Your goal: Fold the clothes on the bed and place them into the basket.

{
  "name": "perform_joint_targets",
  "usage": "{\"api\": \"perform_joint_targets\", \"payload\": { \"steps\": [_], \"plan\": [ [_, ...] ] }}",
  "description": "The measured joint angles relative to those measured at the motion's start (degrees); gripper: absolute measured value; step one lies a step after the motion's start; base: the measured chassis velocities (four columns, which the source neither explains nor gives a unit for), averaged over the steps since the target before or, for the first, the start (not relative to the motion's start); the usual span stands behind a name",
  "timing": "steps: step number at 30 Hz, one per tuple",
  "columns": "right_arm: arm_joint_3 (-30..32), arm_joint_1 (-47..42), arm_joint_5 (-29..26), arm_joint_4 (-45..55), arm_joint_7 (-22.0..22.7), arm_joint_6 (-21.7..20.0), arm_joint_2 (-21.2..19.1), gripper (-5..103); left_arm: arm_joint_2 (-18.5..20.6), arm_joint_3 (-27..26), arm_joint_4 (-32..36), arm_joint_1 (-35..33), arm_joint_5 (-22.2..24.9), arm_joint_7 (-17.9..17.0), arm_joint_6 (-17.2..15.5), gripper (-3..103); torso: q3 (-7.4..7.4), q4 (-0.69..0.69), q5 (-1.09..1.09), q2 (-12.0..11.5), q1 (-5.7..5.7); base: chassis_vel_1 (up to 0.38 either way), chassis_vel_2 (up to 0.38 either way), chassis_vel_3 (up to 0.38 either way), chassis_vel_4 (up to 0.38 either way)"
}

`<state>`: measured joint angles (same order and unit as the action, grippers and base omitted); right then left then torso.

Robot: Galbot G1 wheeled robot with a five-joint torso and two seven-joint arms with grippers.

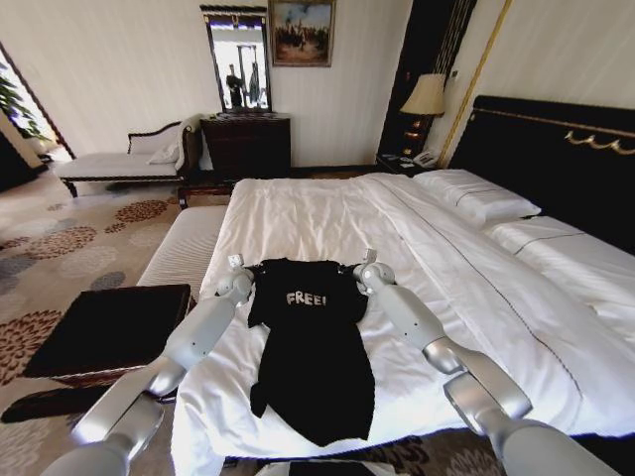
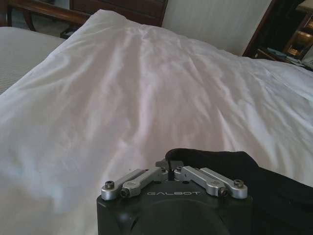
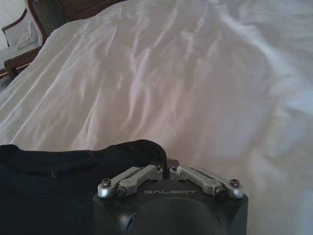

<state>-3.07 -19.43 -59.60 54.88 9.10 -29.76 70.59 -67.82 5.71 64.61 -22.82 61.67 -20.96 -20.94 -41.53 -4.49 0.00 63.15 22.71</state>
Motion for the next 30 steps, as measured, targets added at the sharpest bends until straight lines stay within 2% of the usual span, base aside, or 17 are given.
{"api": "perform_joint_targets", "payload": {
  "steps": [2,4,6,9,12,13,15,16,18,20,21,22,23,24,26,28,30],
  "plan": [
    [-0.3,-0.6,0.0,0.4,-1.3,0.2,-0.4,-1,0.1,0.0,0.3,-0.2,0.2,0.0,-0.7,0,0.00,0.01,0.01,0.0,0.00,0.000,0.000,0.000,0.000],
    [-0.7,-1.1,0.0,1.2,-2.0,0.3,-0.8,3,0.3,-0.1,0.9,-0.7,0.6,-0.1,-1.4,6,0.00,0.02,0.01,0.0,0.00,0.000,0.000,0.000,0.000],
    [-0.9,-1.5,0.4,2.2,-2.1,1.1,-0.9,14,1.1,-0.3,1.7,-1.5,0.7,-0.1,-2.4,10,0.00,0.03,-0.01,0.0,-0.01,0.000,0.000,0.000,0.000],
    [-1.0,-1.3,0.8,2.3,-1.5,1.7,-0.8,30,2.3,0.0,2.9,-2.0,0.6,-0.2,-2.9,26,0.01,0.07,0.00,0.0,-0.02,0.000,0.000,0.000,0.000],
    [-1.2,-1.4,0.9,2.8,-1.1,1.8,-1.0,35,2.6,0.1,3.5,-2.0,0.4,-0.2,-2.8,32,0.01,0.05,0.00,0.0,-0.02,0.000,0.000,0.000,0.000],
    [-1.2,-1.7,0.9,3.5,-0.8,1.8,-1.4,41,2.8,0.1,4.0,-2.0,0.4,-0.4,-2.7,37,0.01,0.05,-0.01,0.0,-0.01,0.000,0.000,0.000,0.000],
    [-1.0,-3.2,0.9,6.0,-0.1,2.1,-3.3,52,4.0,-0.2,6.3,-2.6,0.4,-0.8,-2.5,48,0.01,0.01,0.01,0.0,-0.01,0.000,0.000,0.000,0.000],
    [-1.0,-3.2,0.9,6.0,-0.1,2.1,-3.3,52,4.0,-0.2,6.3,-2.6,0.4,-0.8,-2.5,48,0.01,0.01,0.01,0.0,-0.01,0.000,0.000,0.000,0.000],
    [0.5,-5.4,0.5,10.1,0.4,2.2,-6.4,62,5.9,-1.6,11.1,-5.0,0.1,-1.1,-1.9,59,0.01,0.02,0.01,0.0,-0.01,0.000,0.000,0.000,0.000],
    [1.0,-6.0,0.3,11.4,0.5,2.2,-7.3,62,6.5,-2.2,12.7,-6.0,0.1,-1.1,-1.8,64,0.01,0.01,0.01,0.0,-0.01,0.000,0.000,0.000,0.000],
    [1.7,-7.1,-0.1,13.6,0.6,2.1,-8.7,68,7.5,-3.2,15.6,-8.0,-0.3,-1.1,-1.4,64,0.01,0.00,0.00,0.0,-0.01,0.000,0.000,0.000,0.000],
    [3.0,-8.9,-0.6,17.3,0.8,2.1,-10.7,74,9.4,-4.9,20.3,-11.5,-1.5,-0.9,-0.8,76,0.02,0.00,0.00,0.0,-0.02,0.000,0.000,0.000,0.000],
    [3.9,-10.0,-0.8,19.7,0.8,2.1,-11.9,79,10.9,-6.1,23.3,-14.1,-2.4,-0.6,-0.4,76,0.02,0.01,0.00,0.0,-0.02,0.000,0.000,0.000,0.000],
    [3.9,-10.0,-0.8,19.7,0.8,2.1,-11.9,79,10.9,-6.1,23.3,-14.1,-2.4,-0.6,-0.4,76,0.02,0.01,0.00,0.0,-0.02,0.000,0.000,0.000,0.000],
    [5.3,-12.1,-0.9,23.5,0.8,2.1,-13.7,85,13.2,-8.5,28.1,-18.8,-4.0,-0.2,0.2,86,0.02,0.04,-0.01,0.0,-0.03,0.000,0.000,0.000,0.000],
    [8.6,-16.7,-1.5,30.0,0.8,1.9,-16.2,95,16.1,-13.5,35.6,-27.5,-6.4,1.0,1.5,96,0.02,0.06,-0.02,0.0,-0.03,0.000,0.000,0.000,0.000],
    [9.9,-18.2,-1.7,31.9,0.8,1.8,-16.8,98,16.7,-15.2,37.7,-30.3,-7.2,1.4,1.9,96,0.02,0.07,-0.03,0.0,-0.03,0.000,0.000,0.000,0.000]
  ]
}}
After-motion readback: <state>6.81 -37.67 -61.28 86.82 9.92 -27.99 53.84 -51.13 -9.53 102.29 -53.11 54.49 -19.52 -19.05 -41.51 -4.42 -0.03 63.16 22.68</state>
